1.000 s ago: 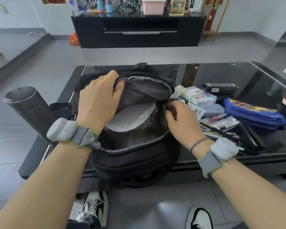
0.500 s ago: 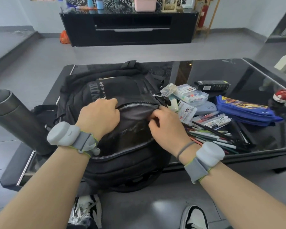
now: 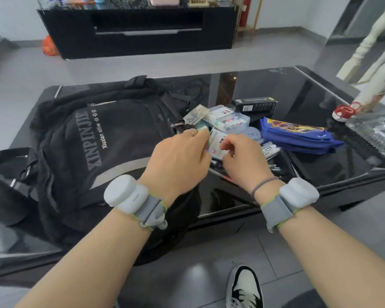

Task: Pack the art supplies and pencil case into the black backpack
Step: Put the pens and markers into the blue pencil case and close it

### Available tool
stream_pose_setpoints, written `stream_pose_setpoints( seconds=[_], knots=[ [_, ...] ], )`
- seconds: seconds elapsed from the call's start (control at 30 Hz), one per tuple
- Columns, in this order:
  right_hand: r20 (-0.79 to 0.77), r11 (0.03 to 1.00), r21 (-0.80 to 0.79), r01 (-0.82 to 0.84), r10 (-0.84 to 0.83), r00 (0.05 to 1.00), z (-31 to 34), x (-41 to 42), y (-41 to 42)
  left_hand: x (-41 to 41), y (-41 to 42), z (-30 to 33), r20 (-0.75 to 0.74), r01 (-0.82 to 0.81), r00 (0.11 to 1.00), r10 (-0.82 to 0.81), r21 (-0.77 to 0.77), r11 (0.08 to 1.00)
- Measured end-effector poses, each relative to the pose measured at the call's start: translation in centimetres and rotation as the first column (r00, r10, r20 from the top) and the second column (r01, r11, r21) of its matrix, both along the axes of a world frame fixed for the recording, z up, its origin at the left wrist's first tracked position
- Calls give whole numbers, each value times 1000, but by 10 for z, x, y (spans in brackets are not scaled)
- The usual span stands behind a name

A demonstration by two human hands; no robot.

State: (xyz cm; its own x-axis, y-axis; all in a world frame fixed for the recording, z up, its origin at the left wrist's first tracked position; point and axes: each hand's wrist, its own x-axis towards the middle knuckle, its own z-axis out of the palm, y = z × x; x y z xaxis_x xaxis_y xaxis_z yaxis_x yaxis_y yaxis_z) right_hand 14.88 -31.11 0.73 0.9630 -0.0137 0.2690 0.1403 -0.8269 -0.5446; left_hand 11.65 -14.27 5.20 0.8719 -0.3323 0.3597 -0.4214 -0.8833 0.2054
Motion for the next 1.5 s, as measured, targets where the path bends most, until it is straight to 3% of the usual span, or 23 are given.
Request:
stream_pose_setpoints(
  seconds=[0.1, 0.27, 0.47, 0.63, 0.83, 1.07, 1.23, 1.4, 1.5],
  knots=[
    [9, 985, -117, 124, -124, 992, -6, 9, -46, 3, -37, -15, -45, 119, 992, -118, 19, 993],
    [41, 940, -215, 265, -263, 964, -12, 20, -107, 10, -65, -36, -125, 155, 982, -143, 96, 983],
    [-91, 860, -327, 392, -442, 892, -31, 21, -159, 20, -98, -61, -230, 187, 962, -144, 179, 966],
    [-129, 863, -365, 350, -419, 899, -43, 35, -170, 29, -114, -72, -264, 197, 954, -144, 187, 963],
    [-40, 836, -453, 309, -366, 930, -49, 69, -169, 40, -123, -78, -274, 186, 952, -138, 155, 970],
    [-29, 742, -618, 260, -352, 935, -51, 102, -178, 53, -121, -80, -285, 170, 950, -127, 133, 976],
    [123, 727, -598, 339, -334, 934, -42, 104, -180, 57, -115, -71, -291, 148, 950, -114, 99, 984],
    [319, 748, -508, 426, -297, 900, 4, 93, -170, 51, -111, -52, -314, 106, 941, -122, -69, 992],
    [400, 805, -442, 396, -219, 890, 41, 74, -148, 43, -104, -40, -362, 47, 923, -129, -229, 972]
  ],
)
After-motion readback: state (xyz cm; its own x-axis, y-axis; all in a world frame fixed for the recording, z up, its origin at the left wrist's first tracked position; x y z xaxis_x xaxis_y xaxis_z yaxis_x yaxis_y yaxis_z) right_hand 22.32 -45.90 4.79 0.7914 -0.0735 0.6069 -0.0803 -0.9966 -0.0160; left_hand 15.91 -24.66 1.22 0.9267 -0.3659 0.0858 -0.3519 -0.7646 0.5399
